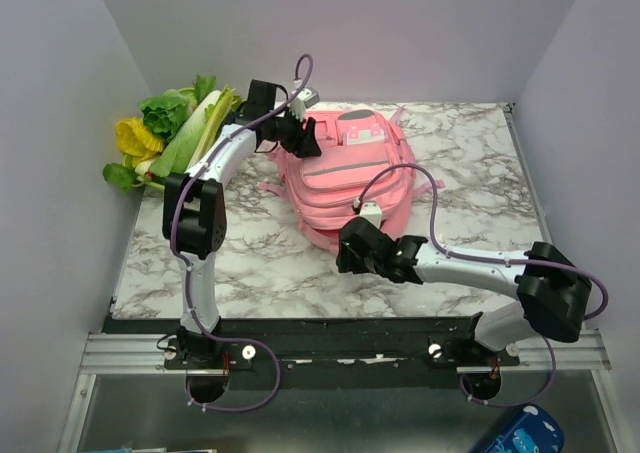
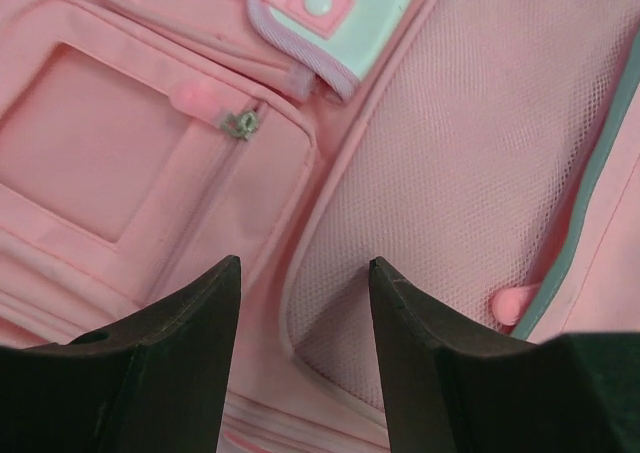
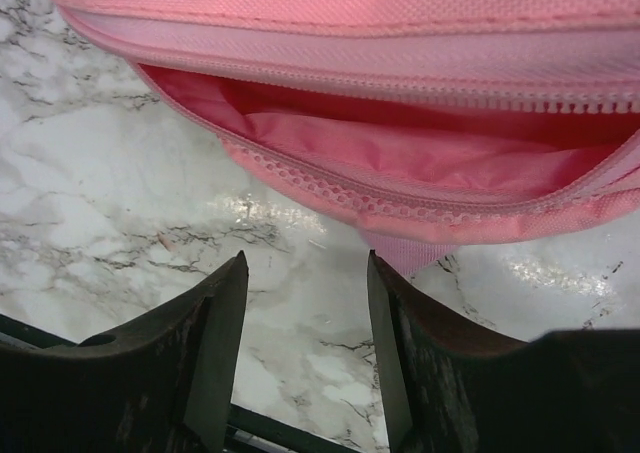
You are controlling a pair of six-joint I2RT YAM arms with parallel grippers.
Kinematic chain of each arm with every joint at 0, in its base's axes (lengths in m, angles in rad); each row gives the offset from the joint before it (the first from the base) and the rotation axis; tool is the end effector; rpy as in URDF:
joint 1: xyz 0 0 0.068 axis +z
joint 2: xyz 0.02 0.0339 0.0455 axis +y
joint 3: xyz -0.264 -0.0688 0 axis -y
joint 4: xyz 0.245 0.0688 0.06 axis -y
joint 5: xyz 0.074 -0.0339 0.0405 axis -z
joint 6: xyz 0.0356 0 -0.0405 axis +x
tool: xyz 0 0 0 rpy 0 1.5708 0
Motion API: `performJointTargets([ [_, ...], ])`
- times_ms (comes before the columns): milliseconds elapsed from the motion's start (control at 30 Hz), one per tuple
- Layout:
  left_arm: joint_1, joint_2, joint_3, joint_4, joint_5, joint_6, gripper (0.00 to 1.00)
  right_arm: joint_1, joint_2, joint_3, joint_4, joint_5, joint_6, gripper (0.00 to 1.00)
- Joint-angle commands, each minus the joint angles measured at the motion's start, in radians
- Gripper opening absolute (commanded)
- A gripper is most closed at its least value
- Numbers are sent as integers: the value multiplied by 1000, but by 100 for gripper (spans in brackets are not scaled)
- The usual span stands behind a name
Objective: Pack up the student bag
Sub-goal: Adjust the student bag at the center of the board.
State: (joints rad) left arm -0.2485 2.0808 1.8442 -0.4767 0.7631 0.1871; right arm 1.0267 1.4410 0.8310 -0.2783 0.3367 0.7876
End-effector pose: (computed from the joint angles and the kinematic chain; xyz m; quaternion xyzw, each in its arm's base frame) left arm 0.4558 -0.1411 0.2795 0.3335 0.7907 -0.3503 0.3753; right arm 0.1596 0.2411 0.2006 -0.0551 0.9291 0.1626 0.3276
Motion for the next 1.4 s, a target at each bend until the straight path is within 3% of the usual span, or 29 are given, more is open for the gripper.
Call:
performJointTargets([
  [0, -49, -7, -117, 30, -30, 69, 61, -11, 42, -19, 13, 14, 70, 58],
  [167, -58, -90, -259, 29, -4, 110, 60, -117, 58, -62, 21, -7, 122, 53],
  [467, -81, -192, -376, -62, 84, 153, 61, -280, 38, -49, 30, 59, 65, 49],
  [700, -149, -238, -418, -119, 104, 186, 61, -353, -60, -69, -36, 166, 45, 52],
  [800, -152, -254, -421, -106, 87, 170, 61, -353, -112, -64, -105, 197, 45, 62],
  [933, -150, -272, -402, -91, 59, 108, 60, -335, -233, -93, -185, 154, 90, 66],
  [1100, -146, -304, -389, -27, 38, -13, 61, -184, -370, -181, -112, 88, 143, 66],
  [1367, -146, -324, -343, -26, 44, -86, 61, -47, -96, -79, -75, 108, 191, 66],
])
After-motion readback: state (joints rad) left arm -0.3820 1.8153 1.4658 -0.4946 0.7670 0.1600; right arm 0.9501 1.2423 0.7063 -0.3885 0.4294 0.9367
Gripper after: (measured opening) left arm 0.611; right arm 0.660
